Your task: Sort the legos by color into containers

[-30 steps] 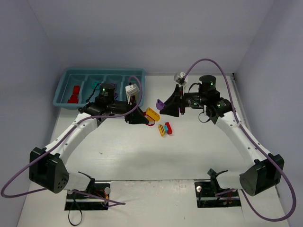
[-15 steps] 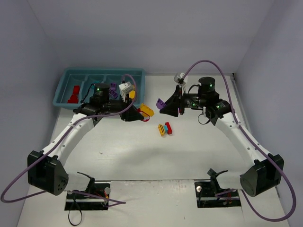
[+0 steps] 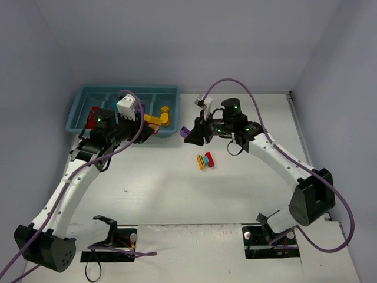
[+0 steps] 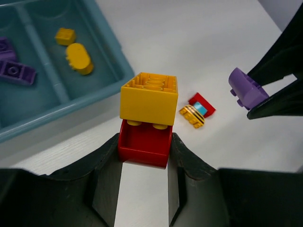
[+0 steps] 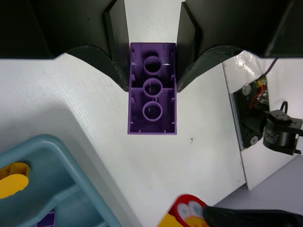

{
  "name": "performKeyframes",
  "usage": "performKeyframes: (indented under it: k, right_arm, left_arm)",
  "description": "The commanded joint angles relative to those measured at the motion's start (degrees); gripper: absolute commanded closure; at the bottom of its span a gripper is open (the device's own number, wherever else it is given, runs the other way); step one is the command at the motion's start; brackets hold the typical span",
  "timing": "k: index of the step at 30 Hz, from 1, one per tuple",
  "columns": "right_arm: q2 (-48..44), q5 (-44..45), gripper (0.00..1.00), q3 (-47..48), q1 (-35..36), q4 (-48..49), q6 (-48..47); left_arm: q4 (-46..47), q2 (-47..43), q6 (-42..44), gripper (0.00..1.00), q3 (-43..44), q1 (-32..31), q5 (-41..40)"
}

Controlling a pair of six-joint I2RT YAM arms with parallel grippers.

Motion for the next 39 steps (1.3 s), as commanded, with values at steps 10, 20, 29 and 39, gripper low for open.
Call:
performKeyframes:
  k: [10, 20, 29, 39]
  right_arm:
    - [13.80, 16.04, 0.97, 0.05, 8.42, 4.09, -0.05]
    - [22.24, 23.70, 0.65, -2.68, 14.31, 5.14, 0.04]
    - [19.02, 19.67, 0.21, -3.04, 14.67, 3.31, -3.99]
    - [3.71, -6.59, 0.25, 5.65, 11.50, -9.35, -16.04]
  left_arm:
    - [-6.33, -6.31, -0.54, 1.00, 0.11, 0.19, -13.04]
    - [-6.33, -6.58, 0.52, 1.00, -0.42, 0.19, -7.51]
    - [-8.08, -5.35, 4.55, 1.00, -0.95, 0.19, 0.40]
    - [-16.07, -2.89, 17.04, 1.00, 2.21, 0.01, 19.91]
